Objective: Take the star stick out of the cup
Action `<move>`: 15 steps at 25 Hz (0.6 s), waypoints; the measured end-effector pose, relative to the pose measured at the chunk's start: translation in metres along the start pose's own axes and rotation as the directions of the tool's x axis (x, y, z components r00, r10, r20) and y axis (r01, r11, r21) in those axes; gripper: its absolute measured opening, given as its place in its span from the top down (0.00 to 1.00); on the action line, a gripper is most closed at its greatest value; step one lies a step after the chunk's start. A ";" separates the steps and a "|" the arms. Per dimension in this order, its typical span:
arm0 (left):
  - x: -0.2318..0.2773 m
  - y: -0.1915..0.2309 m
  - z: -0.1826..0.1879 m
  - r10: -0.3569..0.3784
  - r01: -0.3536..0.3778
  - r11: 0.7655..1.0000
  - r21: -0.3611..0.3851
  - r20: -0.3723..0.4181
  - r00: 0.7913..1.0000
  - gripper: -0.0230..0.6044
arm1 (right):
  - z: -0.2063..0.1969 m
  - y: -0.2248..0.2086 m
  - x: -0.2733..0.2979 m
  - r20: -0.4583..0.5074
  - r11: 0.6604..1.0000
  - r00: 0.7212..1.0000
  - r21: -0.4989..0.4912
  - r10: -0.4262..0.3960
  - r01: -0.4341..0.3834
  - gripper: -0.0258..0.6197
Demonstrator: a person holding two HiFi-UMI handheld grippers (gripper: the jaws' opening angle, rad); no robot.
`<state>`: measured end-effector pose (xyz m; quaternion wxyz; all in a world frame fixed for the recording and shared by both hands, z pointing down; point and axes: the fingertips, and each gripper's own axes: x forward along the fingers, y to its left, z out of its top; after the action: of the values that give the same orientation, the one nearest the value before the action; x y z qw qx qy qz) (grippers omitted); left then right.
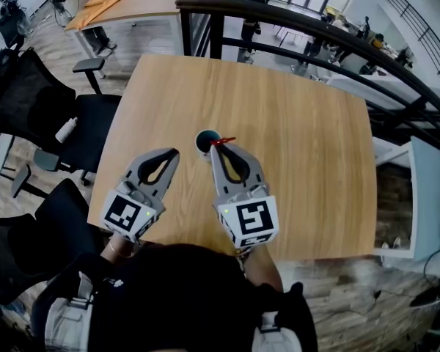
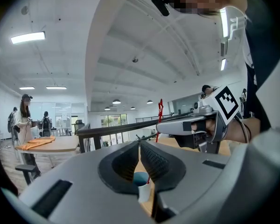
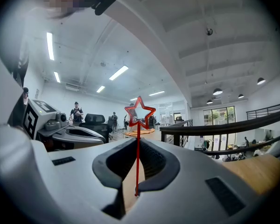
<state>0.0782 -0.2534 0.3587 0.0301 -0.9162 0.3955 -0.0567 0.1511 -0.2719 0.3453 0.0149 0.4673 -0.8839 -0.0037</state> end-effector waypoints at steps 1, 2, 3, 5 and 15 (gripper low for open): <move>0.000 0.000 -0.001 0.000 0.000 1.000 -0.001 -0.001 1.000 0.93 | 0.000 0.000 0.000 0.000 1.000 1.000 0.001 -0.001 0.001 0.91; 0.001 0.001 -0.001 0.000 0.000 1.000 -0.002 0.000 1.000 0.93 | 0.000 0.000 0.000 -0.001 1.000 1.000 0.001 -0.001 0.001 0.91; 0.001 0.001 0.000 -0.002 0.002 1.000 -0.004 0.002 1.000 0.93 | 0.001 0.000 0.000 0.000 1.000 1.000 0.000 -0.001 0.001 0.91; 0.002 0.000 0.000 -0.006 0.006 1.000 -0.006 0.003 1.000 0.93 | 0.002 0.000 -0.001 0.002 1.000 1.000 -0.006 0.000 0.000 0.91; 0.012 -0.010 0.006 -0.023 0.023 1.000 -0.001 -0.001 1.000 0.93 | 0.010 -0.009 -0.009 0.016 1.000 1.000 0.002 0.001 -0.001 0.91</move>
<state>0.0942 -0.2554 0.3551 0.0290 -0.9207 0.3850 -0.0575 0.1635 -0.2702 0.3349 0.0071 0.4667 -0.8843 -0.0067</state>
